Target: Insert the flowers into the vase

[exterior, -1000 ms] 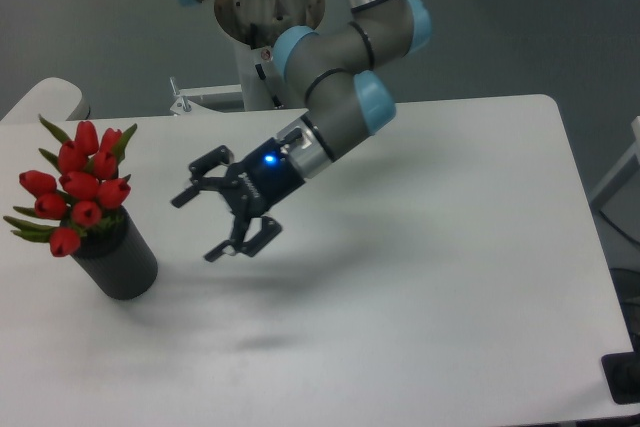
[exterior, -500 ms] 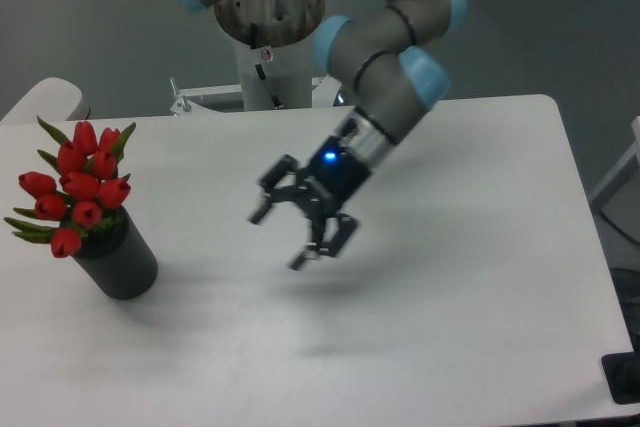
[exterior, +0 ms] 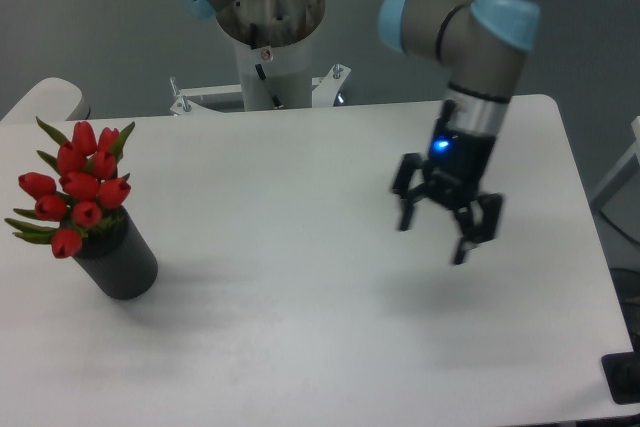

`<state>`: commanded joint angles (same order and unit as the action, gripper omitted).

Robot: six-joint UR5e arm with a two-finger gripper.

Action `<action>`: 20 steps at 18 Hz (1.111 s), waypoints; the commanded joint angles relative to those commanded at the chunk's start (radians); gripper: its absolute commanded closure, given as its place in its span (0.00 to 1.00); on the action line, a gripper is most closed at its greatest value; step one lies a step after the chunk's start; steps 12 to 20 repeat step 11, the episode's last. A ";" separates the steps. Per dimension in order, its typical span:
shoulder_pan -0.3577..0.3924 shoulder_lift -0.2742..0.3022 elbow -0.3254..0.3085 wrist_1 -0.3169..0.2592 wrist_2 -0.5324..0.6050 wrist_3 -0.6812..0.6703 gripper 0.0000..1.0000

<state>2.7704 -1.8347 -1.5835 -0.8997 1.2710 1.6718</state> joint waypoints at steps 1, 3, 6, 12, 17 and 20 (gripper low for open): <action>-0.006 0.002 0.037 -0.063 0.069 0.028 0.00; -0.024 0.005 0.104 -0.152 0.167 0.081 0.00; -0.031 0.017 0.175 -0.272 0.226 0.086 0.00; -0.041 0.034 0.208 -0.305 0.274 0.086 0.00; -0.041 0.034 0.208 -0.305 0.274 0.086 0.00; -0.041 0.034 0.208 -0.305 0.274 0.086 0.00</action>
